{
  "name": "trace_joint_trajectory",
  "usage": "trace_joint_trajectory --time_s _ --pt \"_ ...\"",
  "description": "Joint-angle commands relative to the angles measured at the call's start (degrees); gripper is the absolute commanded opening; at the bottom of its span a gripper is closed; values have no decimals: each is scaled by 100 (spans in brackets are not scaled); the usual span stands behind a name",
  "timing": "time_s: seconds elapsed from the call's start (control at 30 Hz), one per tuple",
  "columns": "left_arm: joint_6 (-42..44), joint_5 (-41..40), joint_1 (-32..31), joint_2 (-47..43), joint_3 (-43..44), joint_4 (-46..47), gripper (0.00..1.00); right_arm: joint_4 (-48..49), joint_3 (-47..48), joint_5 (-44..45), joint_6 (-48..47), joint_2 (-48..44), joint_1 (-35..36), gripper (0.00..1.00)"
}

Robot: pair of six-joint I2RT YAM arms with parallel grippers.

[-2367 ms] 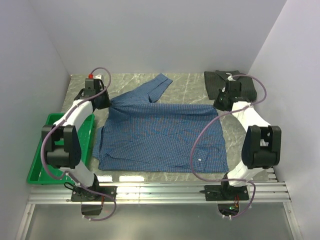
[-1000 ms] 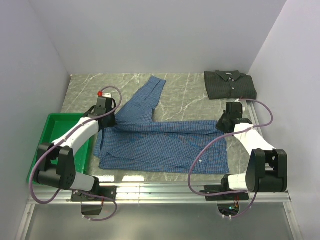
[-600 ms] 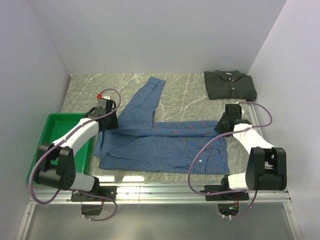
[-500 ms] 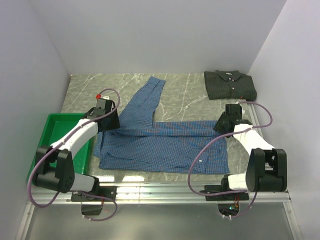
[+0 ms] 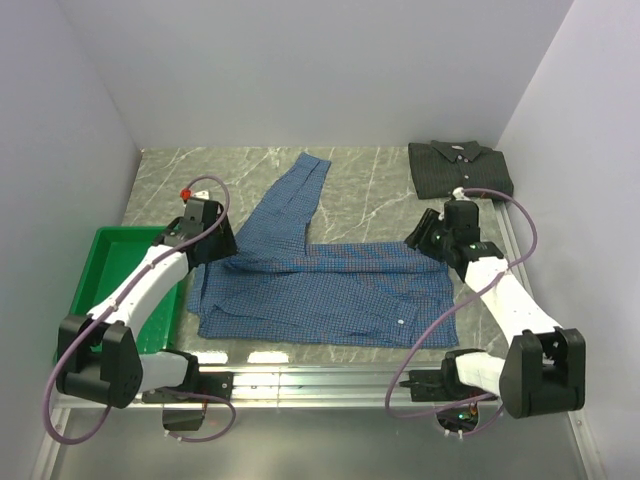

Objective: Fold and stack the long sleeve shirts
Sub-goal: Fold the shirt

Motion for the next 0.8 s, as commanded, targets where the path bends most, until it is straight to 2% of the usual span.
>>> trace_joint_trajectory --time_s 0.0,0.2,0.37,0.53,0.7,0.77 --pt "-349 -115 5 30 118 123 69 580 -92 -509 275 146 43 55" --pt "-403 446 49 179 539 457 76 853 -215 -729 311 322 139 55" --pt "-306 509 49 1171 1338 633 79 555 -145 -370 21 51 518 55" --pt "-210 359 58 2419 2235 895 74 510 -329 -316 -23 -415 781 57" --pt "10 693 49 3394 2885 1283 75 580 -602 -614 -41 -758 975 65" --pt "89 711 49 3624 3009 1485 74 545 -672 -676 -32 -925 1062 72"
